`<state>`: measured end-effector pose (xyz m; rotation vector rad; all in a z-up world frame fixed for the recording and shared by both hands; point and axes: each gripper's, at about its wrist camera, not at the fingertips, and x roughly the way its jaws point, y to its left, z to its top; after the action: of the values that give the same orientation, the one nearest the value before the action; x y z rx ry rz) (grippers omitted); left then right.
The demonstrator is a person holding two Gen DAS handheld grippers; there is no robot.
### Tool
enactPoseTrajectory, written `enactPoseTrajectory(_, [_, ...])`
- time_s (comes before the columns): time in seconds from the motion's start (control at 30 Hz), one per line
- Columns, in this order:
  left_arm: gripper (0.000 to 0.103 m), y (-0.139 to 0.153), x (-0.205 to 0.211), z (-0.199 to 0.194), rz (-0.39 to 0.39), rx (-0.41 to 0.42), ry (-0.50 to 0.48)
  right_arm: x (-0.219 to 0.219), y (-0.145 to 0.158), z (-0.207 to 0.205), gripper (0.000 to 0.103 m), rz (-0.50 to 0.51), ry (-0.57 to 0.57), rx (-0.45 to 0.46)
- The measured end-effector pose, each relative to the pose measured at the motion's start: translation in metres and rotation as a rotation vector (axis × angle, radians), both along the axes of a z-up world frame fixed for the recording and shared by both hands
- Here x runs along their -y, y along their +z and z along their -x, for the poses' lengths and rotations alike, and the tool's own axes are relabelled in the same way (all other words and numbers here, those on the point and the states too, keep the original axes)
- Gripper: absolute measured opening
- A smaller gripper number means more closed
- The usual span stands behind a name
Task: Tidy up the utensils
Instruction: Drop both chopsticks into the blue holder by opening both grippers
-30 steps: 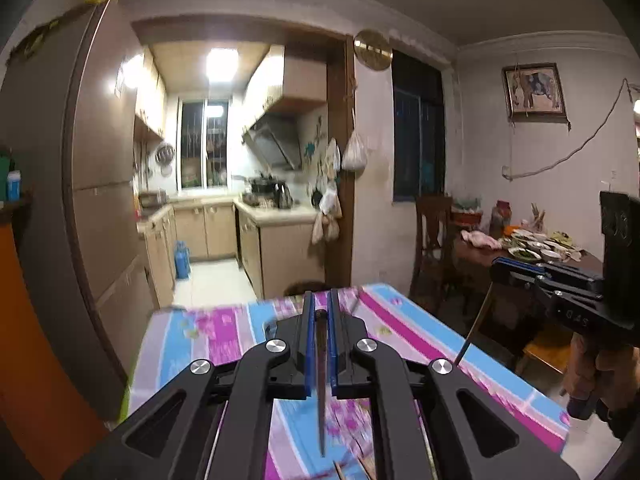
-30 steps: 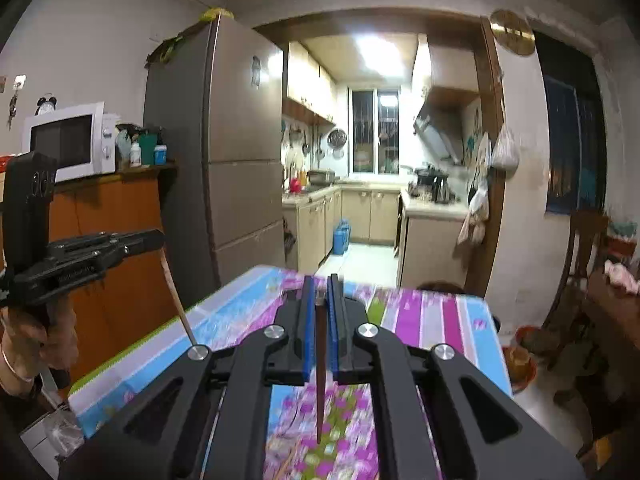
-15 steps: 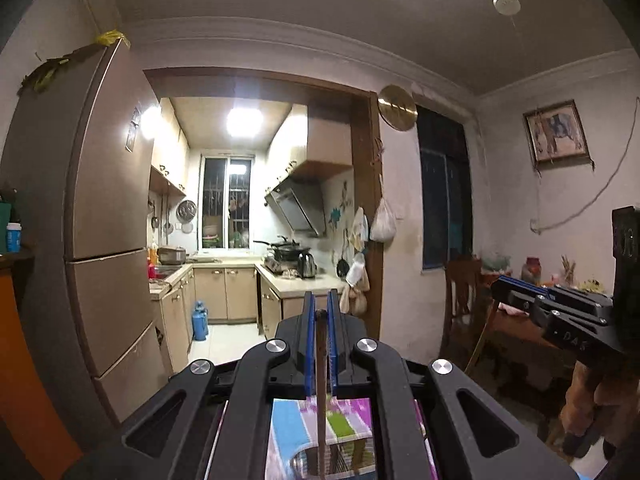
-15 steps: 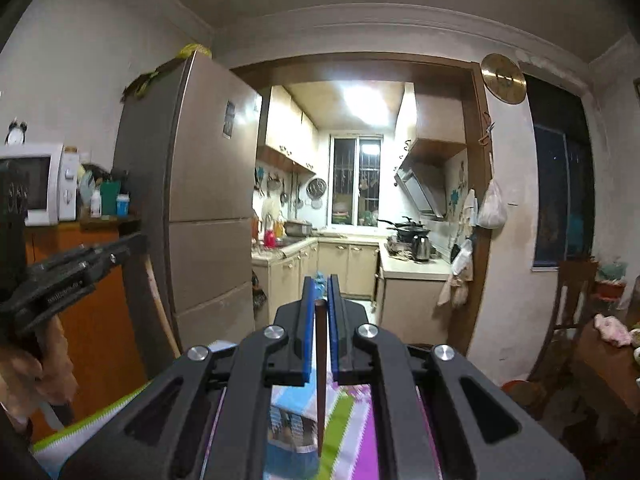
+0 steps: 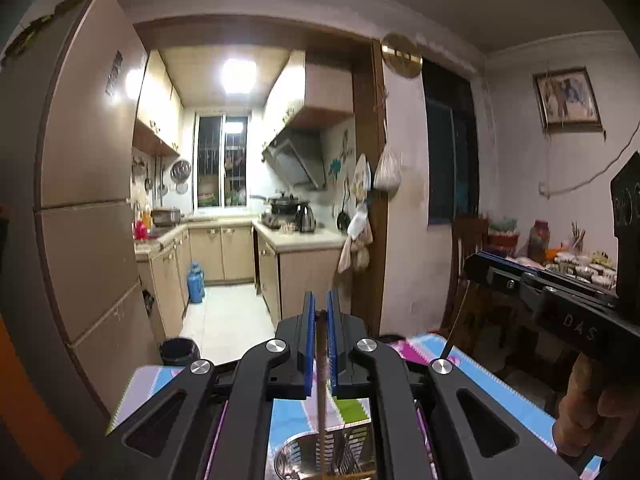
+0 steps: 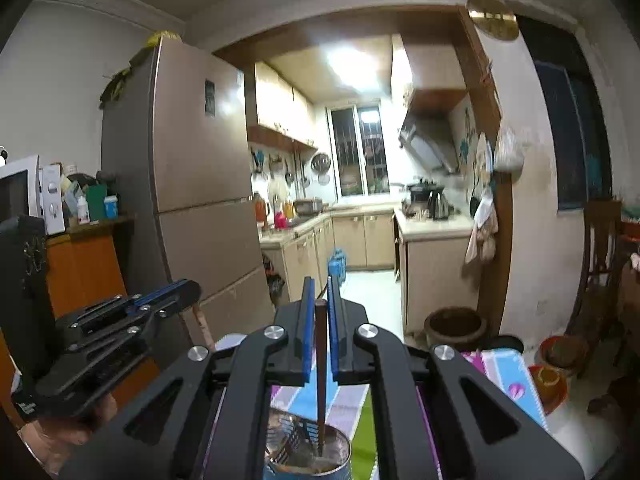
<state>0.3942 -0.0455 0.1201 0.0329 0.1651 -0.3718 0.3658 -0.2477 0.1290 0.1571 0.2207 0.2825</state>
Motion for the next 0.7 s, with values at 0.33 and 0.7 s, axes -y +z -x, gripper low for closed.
enactPoseTrajectory(0.33, [0.007,-0.059,-0.006,-0.011,-0.025,-0.087,0.022,-0.008,-0.028,-0.001,0.005,0.034,0.006,-0.074])
enactPoseTrajectory(0.7, [0.008,0.009,-0.045,0.047,0.023,0.033,0.07,0.038,0.028,0.096,0.006,0.063,-0.068,0.06])
